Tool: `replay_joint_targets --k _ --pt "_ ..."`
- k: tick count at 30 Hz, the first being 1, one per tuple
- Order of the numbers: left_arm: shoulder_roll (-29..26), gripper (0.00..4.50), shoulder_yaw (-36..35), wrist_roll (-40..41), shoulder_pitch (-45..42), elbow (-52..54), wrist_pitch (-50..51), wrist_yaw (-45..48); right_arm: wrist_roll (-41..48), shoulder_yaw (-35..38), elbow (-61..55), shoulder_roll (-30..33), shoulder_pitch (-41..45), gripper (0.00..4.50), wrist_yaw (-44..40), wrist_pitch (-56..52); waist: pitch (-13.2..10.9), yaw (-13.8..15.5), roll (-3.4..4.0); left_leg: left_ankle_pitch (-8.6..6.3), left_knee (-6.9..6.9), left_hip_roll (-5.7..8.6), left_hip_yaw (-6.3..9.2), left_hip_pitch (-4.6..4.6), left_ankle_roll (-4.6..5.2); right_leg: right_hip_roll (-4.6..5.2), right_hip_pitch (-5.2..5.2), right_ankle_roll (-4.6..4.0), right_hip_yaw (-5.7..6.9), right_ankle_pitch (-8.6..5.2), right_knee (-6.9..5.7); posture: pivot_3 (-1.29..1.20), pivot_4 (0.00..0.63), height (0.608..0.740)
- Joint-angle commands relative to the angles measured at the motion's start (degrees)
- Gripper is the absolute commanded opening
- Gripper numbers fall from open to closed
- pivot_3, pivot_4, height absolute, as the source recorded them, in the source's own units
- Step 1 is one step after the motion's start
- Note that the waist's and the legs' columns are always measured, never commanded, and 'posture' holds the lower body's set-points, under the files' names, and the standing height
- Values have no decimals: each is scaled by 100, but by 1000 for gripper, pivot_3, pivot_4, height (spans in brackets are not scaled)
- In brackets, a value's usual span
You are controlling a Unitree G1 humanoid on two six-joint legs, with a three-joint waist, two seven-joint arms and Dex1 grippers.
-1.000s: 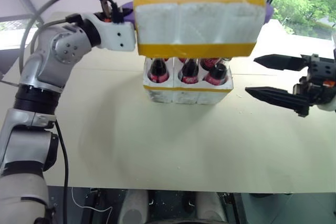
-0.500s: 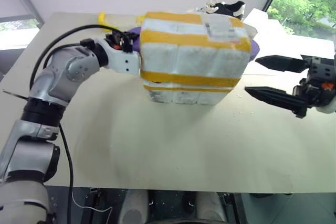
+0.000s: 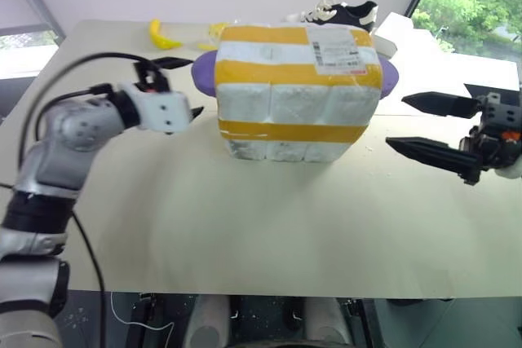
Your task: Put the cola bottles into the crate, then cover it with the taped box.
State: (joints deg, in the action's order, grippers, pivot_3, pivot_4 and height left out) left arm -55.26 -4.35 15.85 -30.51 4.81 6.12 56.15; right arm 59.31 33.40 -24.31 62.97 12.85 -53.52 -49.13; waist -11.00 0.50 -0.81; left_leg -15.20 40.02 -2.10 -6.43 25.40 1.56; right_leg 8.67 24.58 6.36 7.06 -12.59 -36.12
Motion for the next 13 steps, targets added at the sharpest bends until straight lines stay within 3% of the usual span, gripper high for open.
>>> replay_joint_targets --k 1,3,6,13 --pt "-558 4458 -1246 2982 -187 268 3059 805 -116 164 68 104 38 4500 -158 183 -1 28 1 1 1 0 4 -1 -1 0 -3 1 2 0 1 0 150 740" --pt "-860 4458 -1622 3654 -307 -132 3778 1289 -202 89 147 100 73 4500 -217 237 0 26 1 1 3 2 9 -1 -1 -1 -8 3 3 -2 0 0 150 740" --pt "-1173 4458 -1665 3996 -498 -532 4483 1608 -291 -28 210 71 143 4500 -253 297 2 26 5 -1 3 16 9 -6 1 1 -13 10 3 -7 2 0 150 740" --pt "-1382 4458 -1188 3390 -640 -584 4267 1919 -409 -270 270 -60 278 4500 -279 440 4 19 11 -1 -1 25 3 -6 -1 -2 -11 8 2 -7 2 0 150 740"
